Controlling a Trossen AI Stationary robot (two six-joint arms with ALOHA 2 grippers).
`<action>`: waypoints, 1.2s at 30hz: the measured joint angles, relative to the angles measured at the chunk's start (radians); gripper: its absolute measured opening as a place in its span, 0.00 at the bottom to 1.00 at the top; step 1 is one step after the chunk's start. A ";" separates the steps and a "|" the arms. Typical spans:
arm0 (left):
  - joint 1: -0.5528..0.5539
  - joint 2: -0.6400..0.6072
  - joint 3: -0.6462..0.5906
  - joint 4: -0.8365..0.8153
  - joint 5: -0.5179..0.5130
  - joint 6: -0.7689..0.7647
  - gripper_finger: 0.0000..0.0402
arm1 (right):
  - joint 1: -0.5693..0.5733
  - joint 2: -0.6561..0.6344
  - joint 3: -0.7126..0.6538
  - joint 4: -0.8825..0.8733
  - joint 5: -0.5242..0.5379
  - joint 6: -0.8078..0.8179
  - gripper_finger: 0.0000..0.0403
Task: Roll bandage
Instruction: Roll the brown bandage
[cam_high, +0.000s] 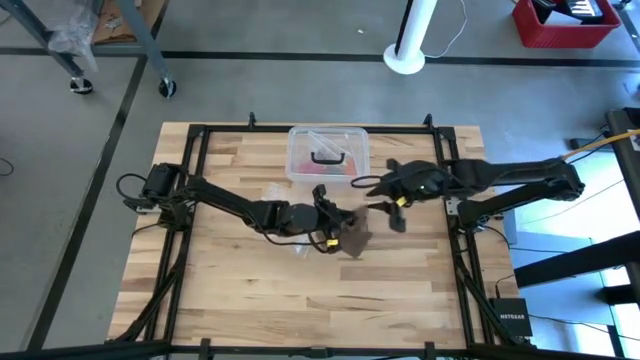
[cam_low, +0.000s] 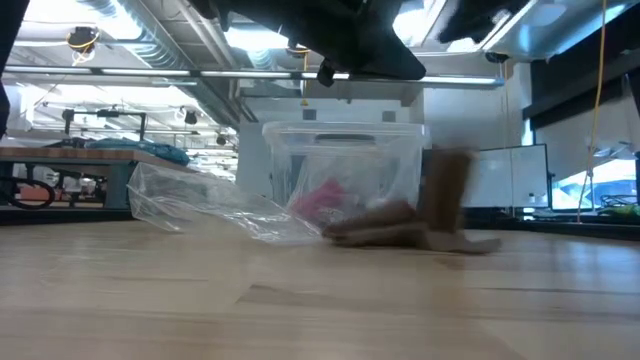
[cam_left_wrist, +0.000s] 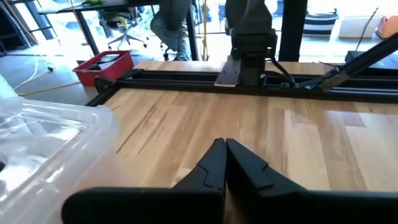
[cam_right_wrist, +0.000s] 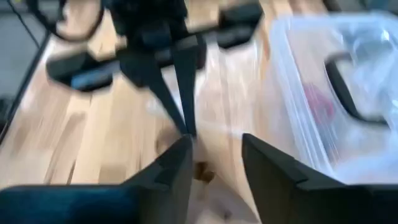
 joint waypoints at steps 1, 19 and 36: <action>0.000 0.000 0.000 -0.002 0.000 0.001 0.00 | 0.000 -0.011 0.013 -0.053 -0.010 0.016 0.40; 0.002 0.036 0.000 -0.169 0.160 -0.173 0.09 | 0.322 -0.128 -0.543 0.345 -0.029 0.340 0.44; 0.011 0.178 -0.001 -0.136 0.248 -0.194 0.43 | 0.459 0.178 -0.673 0.648 0.109 0.839 0.44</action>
